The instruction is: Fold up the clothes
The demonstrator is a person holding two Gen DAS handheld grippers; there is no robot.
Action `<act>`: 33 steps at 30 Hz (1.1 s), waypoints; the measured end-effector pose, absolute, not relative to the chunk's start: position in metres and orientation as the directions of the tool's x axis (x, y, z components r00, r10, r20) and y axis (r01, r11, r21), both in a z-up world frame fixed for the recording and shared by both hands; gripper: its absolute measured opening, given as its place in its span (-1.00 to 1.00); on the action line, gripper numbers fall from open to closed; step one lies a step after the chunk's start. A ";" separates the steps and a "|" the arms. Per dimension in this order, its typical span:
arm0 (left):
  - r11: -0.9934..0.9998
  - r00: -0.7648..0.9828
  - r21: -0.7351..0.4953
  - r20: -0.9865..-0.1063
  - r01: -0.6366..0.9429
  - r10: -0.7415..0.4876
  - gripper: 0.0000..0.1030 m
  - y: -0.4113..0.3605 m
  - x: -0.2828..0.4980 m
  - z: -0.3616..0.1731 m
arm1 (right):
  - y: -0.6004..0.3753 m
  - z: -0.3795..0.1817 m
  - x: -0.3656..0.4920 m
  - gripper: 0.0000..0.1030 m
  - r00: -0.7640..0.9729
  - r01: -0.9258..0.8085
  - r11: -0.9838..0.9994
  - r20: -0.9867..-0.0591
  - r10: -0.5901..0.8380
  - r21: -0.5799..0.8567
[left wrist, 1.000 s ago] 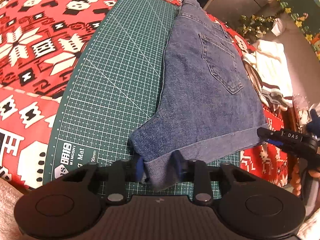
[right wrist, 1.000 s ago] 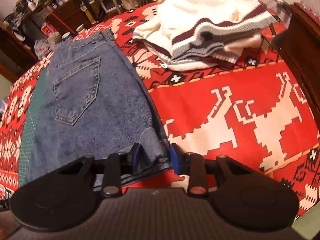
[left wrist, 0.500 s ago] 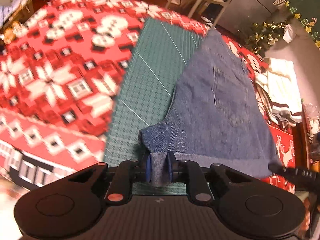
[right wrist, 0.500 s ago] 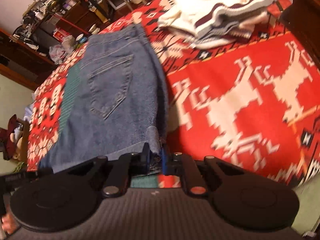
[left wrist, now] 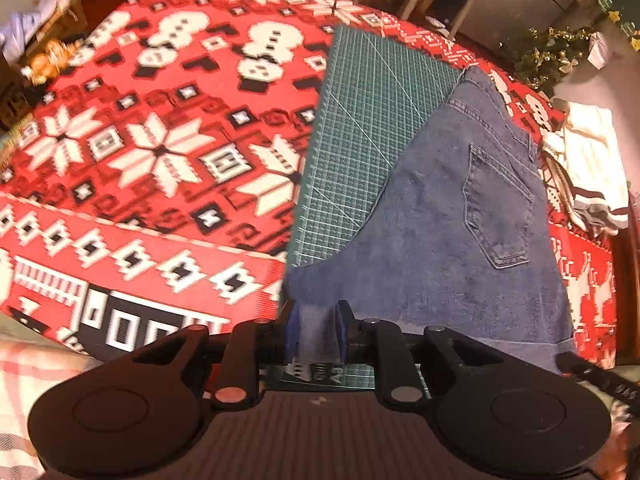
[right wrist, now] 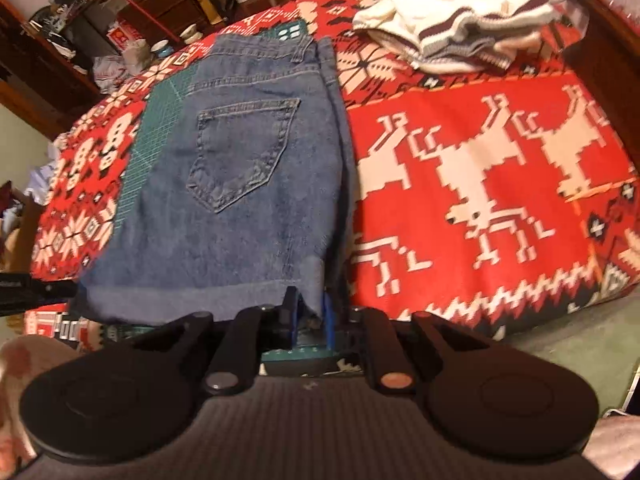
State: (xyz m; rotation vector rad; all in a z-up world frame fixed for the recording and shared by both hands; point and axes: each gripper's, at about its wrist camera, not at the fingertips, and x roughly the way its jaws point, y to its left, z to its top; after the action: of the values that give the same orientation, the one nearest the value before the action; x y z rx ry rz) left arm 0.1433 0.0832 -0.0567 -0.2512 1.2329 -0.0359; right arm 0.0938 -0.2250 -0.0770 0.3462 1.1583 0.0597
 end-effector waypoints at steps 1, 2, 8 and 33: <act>0.972 0.345 -0.211 -0.924 -0.102 -0.164 -0.55 0.086 0.141 -0.054 | -0.225 -0.073 0.091 -0.59 0.412 0.131 0.948 -0.886 0.213 0.289; 0.972 0.356 -0.211 -0.920 -0.100 -0.163 -0.54 0.089 0.140 -0.050 | -0.227 -0.070 0.088 -0.52 0.414 0.128 0.950 -0.885 0.210 0.286; 0.968 0.443 -0.242 -0.877 -0.071 -0.187 -0.37 0.095 0.142 -0.030 | -0.243 -0.049 0.080 -0.17 0.467 0.118 0.944 -0.856 0.221 0.309; 0.959 0.699 -0.123 -0.662 0.255 -0.271 0.62 -0.041 0.298 -0.064 | -0.248 -0.075 0.255 0.99 0.760 -0.061 0.979 -0.627 0.171 0.193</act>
State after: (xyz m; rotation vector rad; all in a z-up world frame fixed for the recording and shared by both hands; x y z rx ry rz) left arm 0.2978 -0.0411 -0.0637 -0.0224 0.7406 -0.2933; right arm 0.2552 -0.2482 -0.0755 0.1651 0.6974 0.1271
